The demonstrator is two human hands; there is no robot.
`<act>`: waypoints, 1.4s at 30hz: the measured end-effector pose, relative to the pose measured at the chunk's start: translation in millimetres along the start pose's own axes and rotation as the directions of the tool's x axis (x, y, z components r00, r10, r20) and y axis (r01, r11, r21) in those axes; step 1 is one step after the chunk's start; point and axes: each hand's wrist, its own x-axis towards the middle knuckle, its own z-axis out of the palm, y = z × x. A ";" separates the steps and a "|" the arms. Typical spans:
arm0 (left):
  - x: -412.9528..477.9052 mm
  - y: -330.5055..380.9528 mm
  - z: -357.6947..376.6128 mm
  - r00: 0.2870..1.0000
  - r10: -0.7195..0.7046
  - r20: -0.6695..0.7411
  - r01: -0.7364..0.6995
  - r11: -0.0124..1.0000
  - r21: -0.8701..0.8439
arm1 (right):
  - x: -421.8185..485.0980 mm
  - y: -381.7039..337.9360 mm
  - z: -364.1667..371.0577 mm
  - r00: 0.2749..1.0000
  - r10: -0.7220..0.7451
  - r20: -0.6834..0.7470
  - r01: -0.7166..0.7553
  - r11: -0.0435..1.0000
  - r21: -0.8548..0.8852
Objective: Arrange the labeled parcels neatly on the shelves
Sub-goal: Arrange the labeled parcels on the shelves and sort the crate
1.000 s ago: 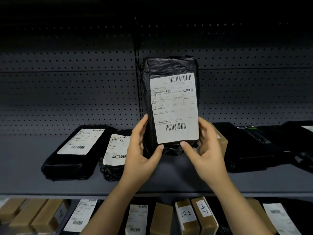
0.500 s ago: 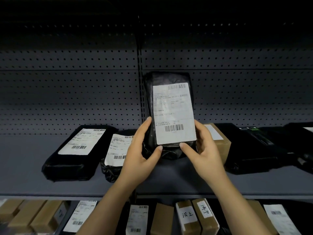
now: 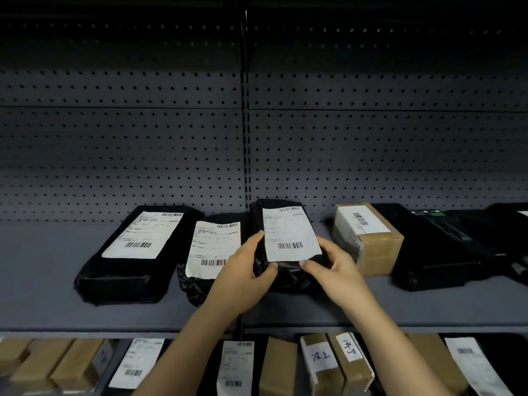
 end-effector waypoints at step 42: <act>56.6 74.3 103.8 0.929 0.371 0.010 -0.361 0.898 0.253 | -4.7 6.8 -137.0 0.949 -0.270 -0.163 0.133 0.812 -0.568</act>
